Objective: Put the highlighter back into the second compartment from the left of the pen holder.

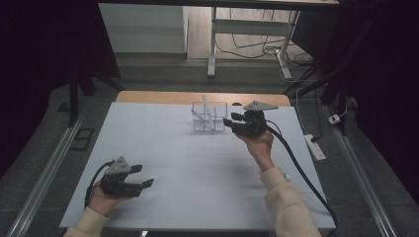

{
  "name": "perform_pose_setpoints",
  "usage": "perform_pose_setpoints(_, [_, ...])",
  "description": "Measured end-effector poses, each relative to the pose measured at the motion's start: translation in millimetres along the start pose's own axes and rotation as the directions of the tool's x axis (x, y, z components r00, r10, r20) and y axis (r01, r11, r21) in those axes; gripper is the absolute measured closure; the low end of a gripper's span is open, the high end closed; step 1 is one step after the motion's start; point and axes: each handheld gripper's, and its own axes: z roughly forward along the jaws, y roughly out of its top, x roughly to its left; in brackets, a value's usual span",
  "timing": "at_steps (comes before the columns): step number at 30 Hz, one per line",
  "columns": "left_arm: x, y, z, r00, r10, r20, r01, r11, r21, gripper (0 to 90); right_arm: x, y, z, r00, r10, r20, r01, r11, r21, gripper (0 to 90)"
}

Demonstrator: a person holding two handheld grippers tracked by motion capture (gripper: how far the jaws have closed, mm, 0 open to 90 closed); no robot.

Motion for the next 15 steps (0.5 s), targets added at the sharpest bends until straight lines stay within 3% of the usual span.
perform_pose_setpoints(7, [-0.5,0.7,0.8,1.0,-0.002,0.004,0.002,1.0,-0.003,29.4,9.9,-17.1,-17.4,0.9993,-0.035,-0.015,0.035,0.998,0.049,49.2])
perform_pose_setpoints(15, [-2.1,2.2,2.3,0.9999,0.007,0.009,-0.007,1.0,-0.003,29.4,11.0,-35.8,-45.1,0.9995,-0.027,-0.013,0.028,0.997,0.068,47.5])
